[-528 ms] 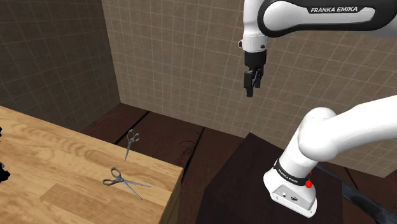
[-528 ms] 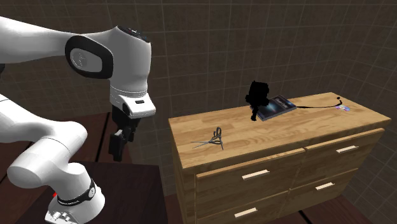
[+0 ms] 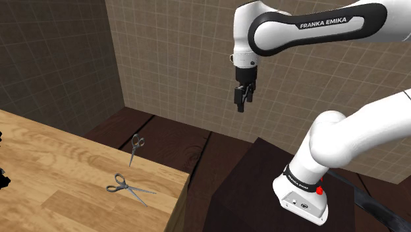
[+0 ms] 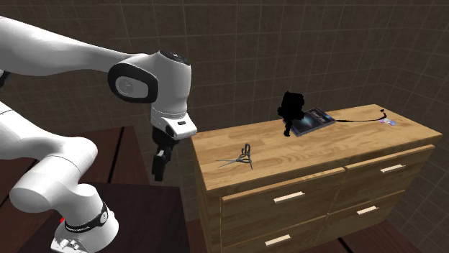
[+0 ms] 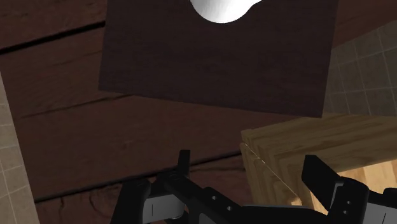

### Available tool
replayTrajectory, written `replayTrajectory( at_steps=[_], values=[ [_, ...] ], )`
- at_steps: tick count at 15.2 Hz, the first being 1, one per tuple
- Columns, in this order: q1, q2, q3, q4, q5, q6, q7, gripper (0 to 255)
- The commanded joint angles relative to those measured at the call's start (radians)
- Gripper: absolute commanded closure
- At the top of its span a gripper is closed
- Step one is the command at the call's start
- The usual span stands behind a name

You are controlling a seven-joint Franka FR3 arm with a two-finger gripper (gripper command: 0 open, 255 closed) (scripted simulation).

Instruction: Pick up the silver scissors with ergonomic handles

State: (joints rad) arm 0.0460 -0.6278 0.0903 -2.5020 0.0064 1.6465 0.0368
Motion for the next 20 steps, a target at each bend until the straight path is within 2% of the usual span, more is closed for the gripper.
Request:
replayTrajectory(
  at_steps=[1,11,20],
  values=[
    [0.015,0.034,0.02,-0.015,0.023,0.061,0.018,0],
    [0.085,0.315,0.132,0.02,0.106,0.363,0.113,0],
    [0.134,0.618,0.218,0.158,0.091,0.582,0.213,0]
  ],
)
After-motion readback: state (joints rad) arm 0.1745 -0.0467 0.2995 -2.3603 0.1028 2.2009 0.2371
